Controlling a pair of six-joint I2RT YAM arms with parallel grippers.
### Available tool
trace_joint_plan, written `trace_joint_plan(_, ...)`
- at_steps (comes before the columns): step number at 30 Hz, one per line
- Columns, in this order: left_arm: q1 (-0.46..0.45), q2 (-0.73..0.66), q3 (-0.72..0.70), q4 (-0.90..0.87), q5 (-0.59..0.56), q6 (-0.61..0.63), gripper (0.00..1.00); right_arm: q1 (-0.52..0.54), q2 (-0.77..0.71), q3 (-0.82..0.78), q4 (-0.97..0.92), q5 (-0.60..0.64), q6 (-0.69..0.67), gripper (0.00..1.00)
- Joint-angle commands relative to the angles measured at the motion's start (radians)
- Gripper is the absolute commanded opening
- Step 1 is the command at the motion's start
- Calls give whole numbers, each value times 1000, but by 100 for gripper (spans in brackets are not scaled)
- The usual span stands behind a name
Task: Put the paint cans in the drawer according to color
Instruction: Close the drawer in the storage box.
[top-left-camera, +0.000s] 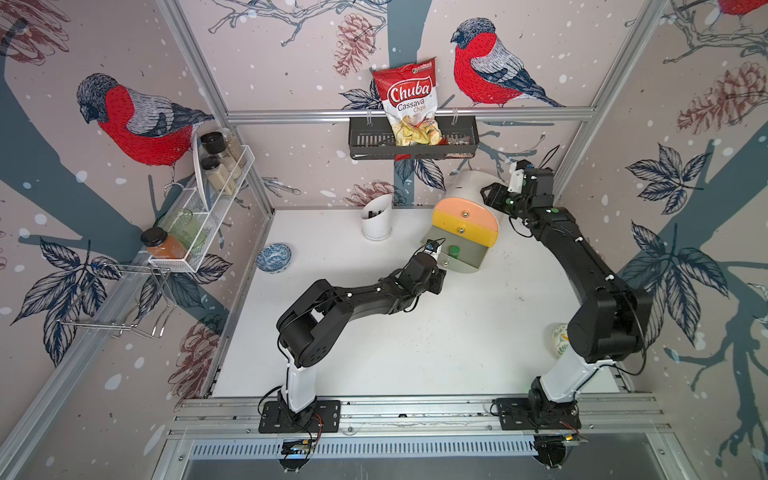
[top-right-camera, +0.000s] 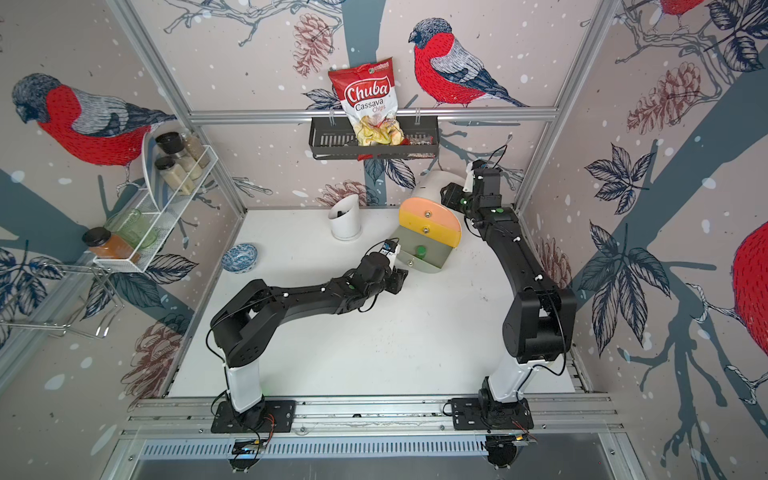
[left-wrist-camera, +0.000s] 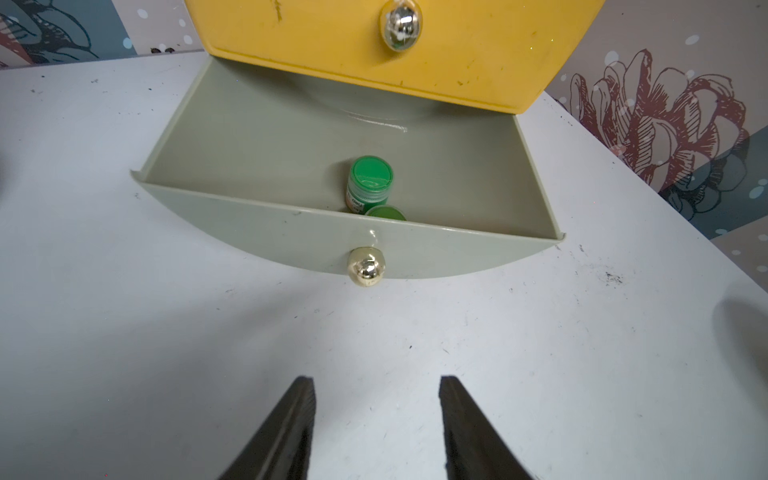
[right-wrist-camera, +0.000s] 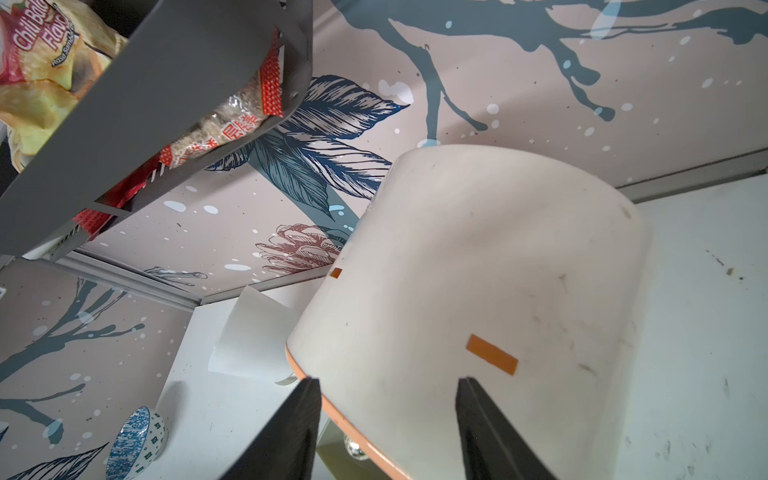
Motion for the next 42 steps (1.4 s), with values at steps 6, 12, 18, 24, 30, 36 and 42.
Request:
trace_joint_plan(6,6,85,54,100,17,4,49,10,42,36,-34,-4,-43,56)
trace_joint_plan(12,14,134,73,131,15,6,43,13,73,59,-75,-7,-46,56)
trace_joint_plan(18,25,178,110,151,20,9,36,16,83,63,-91,-7,-49,56)
trace_joint_plan(24,29,229,172,152,31,20,33,19,95,70,-103,-6,-49,56)
trace_joint_plan(30,30,268,204,172,27,6,31,20,145,136,-187,6,-56,56)
trace_joint_plan(36,31,297,250,177,28,21,28,25,168,152,-216,-3,-67,56)
trace_joint_plan(42,36,330,312,186,27,21,23,39,178,158,-226,-3,-79,56)
